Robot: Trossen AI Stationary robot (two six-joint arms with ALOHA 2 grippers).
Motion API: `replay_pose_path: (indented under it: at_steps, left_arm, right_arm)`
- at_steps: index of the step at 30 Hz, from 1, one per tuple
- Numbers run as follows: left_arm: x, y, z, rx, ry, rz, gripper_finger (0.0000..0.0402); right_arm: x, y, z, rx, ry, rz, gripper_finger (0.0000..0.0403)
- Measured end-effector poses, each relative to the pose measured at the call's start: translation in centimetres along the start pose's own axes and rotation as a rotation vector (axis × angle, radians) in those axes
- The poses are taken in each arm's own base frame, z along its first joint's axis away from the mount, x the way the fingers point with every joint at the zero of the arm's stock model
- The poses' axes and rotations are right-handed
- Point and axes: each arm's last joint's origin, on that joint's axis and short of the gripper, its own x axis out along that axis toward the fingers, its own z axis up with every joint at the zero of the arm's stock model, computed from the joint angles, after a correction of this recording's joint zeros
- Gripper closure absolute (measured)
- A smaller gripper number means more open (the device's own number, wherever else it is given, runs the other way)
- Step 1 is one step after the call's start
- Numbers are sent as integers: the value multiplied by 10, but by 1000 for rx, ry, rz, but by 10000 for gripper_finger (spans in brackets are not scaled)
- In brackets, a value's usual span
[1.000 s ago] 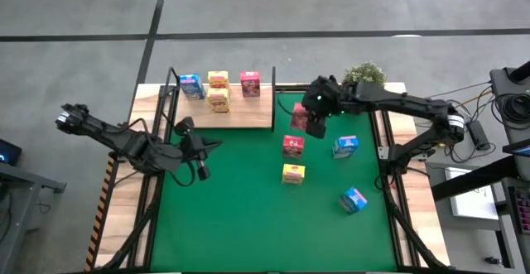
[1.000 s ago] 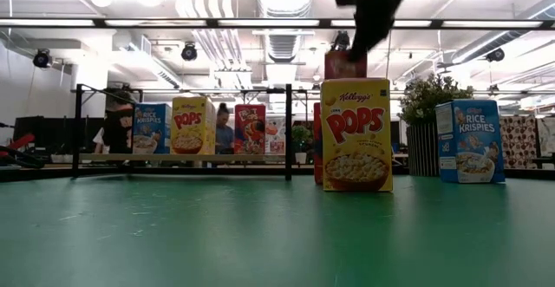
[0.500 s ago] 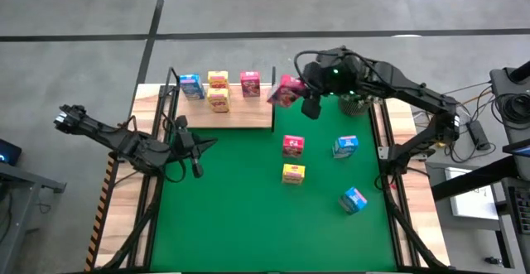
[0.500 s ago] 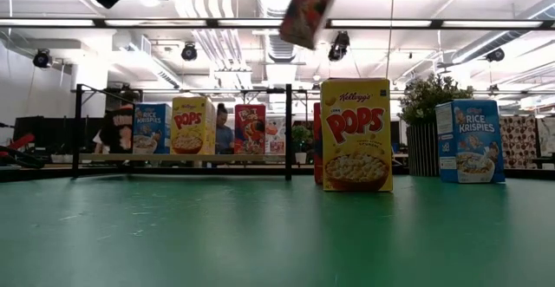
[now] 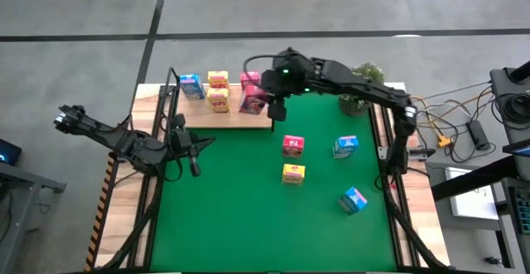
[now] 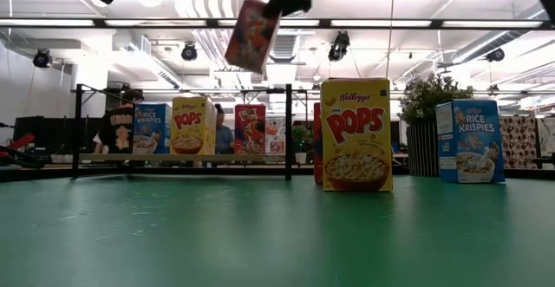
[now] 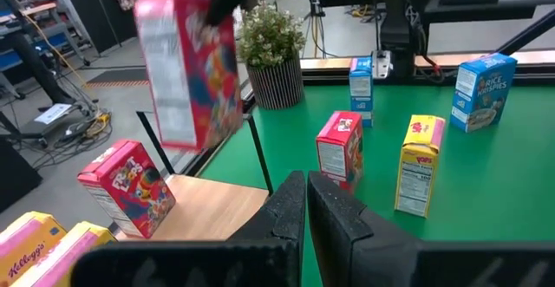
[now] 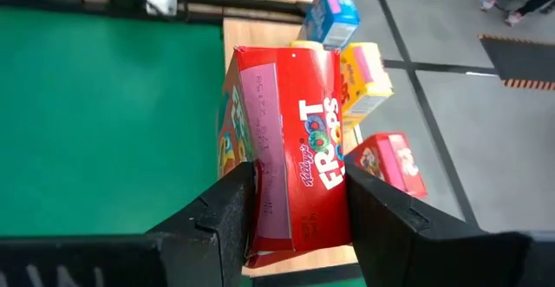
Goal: Stack cereal on shelf
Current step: Put the top red cereal box aligned with the red cereal box on the shelf
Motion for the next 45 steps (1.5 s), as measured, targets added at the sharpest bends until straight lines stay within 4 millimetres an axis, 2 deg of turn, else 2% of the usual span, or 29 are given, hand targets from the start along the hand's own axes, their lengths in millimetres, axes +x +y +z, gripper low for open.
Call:
replay_pose_path:
  at_steps: [8,18,22,31,45]
  left_arm:
    - [0,0,0,9,1,0,402]
    - [0,0,-1,12,8,1,402]
    - [0,0,-1,15,8,1,402]
    - [0,0,-2,17,10,1,402]
    - [0,0,-2,22,14,1,402]
  right_arm:
    - [49,-12,-6,-43,96,8,248]
    - [109,-44,-44,-51,239,-6,248]
    - [125,-51,-54,-46,262,-7,248]
    - [134,-54,-55,-67,226,4,248]
    - [135,-54,-55,-85,220,1,248]
